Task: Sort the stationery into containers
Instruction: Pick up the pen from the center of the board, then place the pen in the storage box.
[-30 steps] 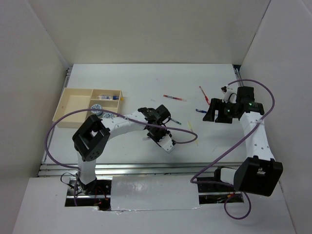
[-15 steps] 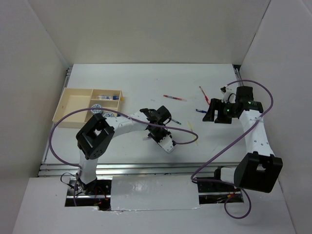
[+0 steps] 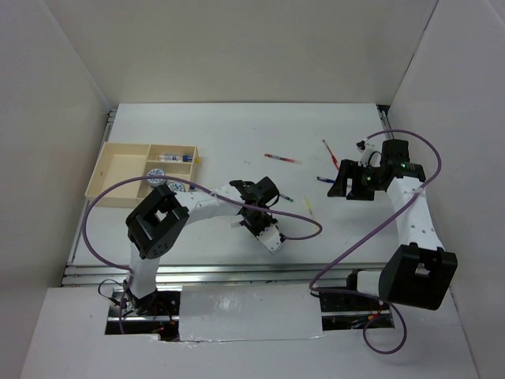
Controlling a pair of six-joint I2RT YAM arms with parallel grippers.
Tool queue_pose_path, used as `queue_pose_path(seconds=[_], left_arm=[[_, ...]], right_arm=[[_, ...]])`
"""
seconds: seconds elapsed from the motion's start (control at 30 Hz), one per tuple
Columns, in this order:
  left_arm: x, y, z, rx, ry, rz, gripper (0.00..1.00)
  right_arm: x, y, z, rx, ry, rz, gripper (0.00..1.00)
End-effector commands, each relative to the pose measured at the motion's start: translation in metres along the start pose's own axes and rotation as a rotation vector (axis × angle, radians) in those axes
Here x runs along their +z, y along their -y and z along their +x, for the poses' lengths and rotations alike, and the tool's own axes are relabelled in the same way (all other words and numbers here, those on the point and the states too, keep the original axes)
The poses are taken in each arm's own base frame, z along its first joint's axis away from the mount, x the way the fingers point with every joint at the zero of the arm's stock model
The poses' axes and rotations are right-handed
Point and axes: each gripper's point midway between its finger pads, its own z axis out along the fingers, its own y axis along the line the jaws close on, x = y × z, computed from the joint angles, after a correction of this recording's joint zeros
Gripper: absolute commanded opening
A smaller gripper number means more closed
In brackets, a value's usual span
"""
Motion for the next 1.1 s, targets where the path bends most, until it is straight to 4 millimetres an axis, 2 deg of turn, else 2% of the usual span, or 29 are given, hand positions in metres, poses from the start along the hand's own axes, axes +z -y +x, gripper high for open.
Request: queue_pose_path(seconds=[0.0, 0.1, 0.17, 0.2, 0.27, 0.3, 0.33, 0.37, 0.4, 0.43, 0.47, 0.5, 0.53, 0.57, 0.6, 0.67, 0.7, 0.73, 0.77, 0.83, 0.87, 0.9, 0.93, 0.97, 1.0, 1.03, 1.07], left_arm=[[0.008, 0.011, -0.007, -0.003, 0.04, 0.051, 0.27], [0.003, 0.009, -0.015, 0.004, 0.038, 0.043, 0.18], [-0.006, 0.009, -0.03, 0.014, 0.043, 0.034, 0.11], [-0.012, 0.007, -0.036, 0.015, 0.044, 0.027, 0.09], [-0.037, -0.003, -0.065, 0.019, 0.071, -0.016, 0.06], [-0.056, 0.001, -0.084, -0.014, 0.112, -0.016, 0.05], [-0.079, -0.013, -0.101, -0.023, 0.154, -0.068, 0.05], [-0.096, -0.017, -0.116, -0.043, 0.197, -0.089, 0.03], [-0.123, -0.019, -0.133, -0.132, 0.267, -0.117, 0.03], [-0.157, -0.038, -0.147, -0.168, 0.321, -0.201, 0.01], [-0.178, -0.047, -0.15, -0.221, 0.361, -0.246, 0.0], [-0.207, -0.055, -0.153, -0.279, 0.409, -0.312, 0.0], [-0.242, -0.073, -0.138, -0.44, 0.454, -0.407, 0.0], [-0.262, -0.081, -0.125, -0.517, 0.465, -0.469, 0.0], [-0.297, -0.088, -0.091, -0.669, 0.484, -0.558, 0.0], [-0.326, -0.086, -0.043, -0.841, 0.468, -0.641, 0.0], [-0.356, -0.077, 0.011, -0.991, 0.442, -0.738, 0.0], [-0.362, -0.062, 0.036, -1.078, 0.445, -0.73, 0.0], [-0.382, -0.037, 0.094, -1.203, 0.406, -0.803, 0.0], [-0.391, -0.003, 0.138, -1.309, 0.377, -0.837, 0.0], [-0.409, 0.032, 0.182, -1.399, 0.32, -0.928, 0.0], [-0.406, 0.051, 0.204, -1.45, 0.282, -0.945, 0.0], [-0.411, 0.08, 0.237, -1.505, 0.203, -0.984, 0.0], [-0.409, 0.094, 0.252, -1.54, 0.176, -0.987, 0.0], [-0.405, 0.118, 0.278, -1.608, 0.142, -0.985, 0.0], [-0.406, 0.117, 0.278, -1.606, 0.141, -0.988, 0.0], [-0.397, 0.135, 0.3, -1.677, 0.131, -0.974, 0.0]], right_arm=[[-0.002, -0.002, -0.006, -0.009, 0.007, -0.018, 0.8], [-0.002, -0.003, -0.007, -0.012, 0.005, -0.025, 0.8], [-0.004, -0.004, -0.008, -0.017, 0.007, -0.025, 0.8], [-0.005, -0.004, -0.007, -0.022, 0.006, -0.023, 0.8], [-0.007, -0.006, -0.008, -0.027, 0.006, -0.024, 0.8], [-0.008, -0.007, -0.008, -0.035, 0.009, -0.027, 0.8], [-0.009, -0.007, -0.008, -0.038, 0.012, -0.026, 0.8], [-0.01, -0.008, -0.008, -0.043, 0.015, -0.028, 0.8], [-0.01, -0.008, -0.008, -0.046, 0.015, -0.031, 0.8], [-0.011, -0.009, -0.008, -0.049, 0.017, -0.031, 0.8], [-0.011, -0.01, -0.007, -0.05, 0.015, -0.035, 0.8], [-0.011, -0.01, -0.006, -0.053, 0.015, -0.037, 0.8], [-0.011, -0.011, -0.005, -0.056, 0.018, -0.043, 0.8], [-0.011, -0.012, -0.005, -0.06, 0.021, -0.045, 0.8], [-0.011, -0.013, -0.004, -0.063, 0.024, -0.05, 0.8], [-0.01, -0.015, -0.004, -0.068, 0.025, -0.057, 0.8], [-0.009, -0.015, -0.002, -0.067, 0.019, -0.061, 0.8], [-0.009, -0.017, -0.003, -0.068, 0.021, -0.069, 0.8], [-0.008, -0.017, -0.003, -0.072, 0.022, -0.073, 0.8], [-0.006, -0.02, -0.003, -0.075, 0.024, -0.08, 0.8], [-0.004, -0.021, -0.003, -0.082, 0.021, -0.082, 0.8], [-0.002, -0.021, -0.002, -0.081, 0.015, -0.083, 0.8], [-0.001, -0.021, -0.002, -0.081, 0.012, -0.08, 0.8], [0.002, -0.022, -0.001, -0.085, 0.001, -0.084, 0.8], [0.004, -0.022, -0.001, -0.087, -0.001, -0.082, 0.79], [0.005, -0.022, 0.0, -0.086, -0.007, -0.082, 0.79], [0.006, -0.022, -0.001, -0.087, -0.008, -0.082, 0.79]])
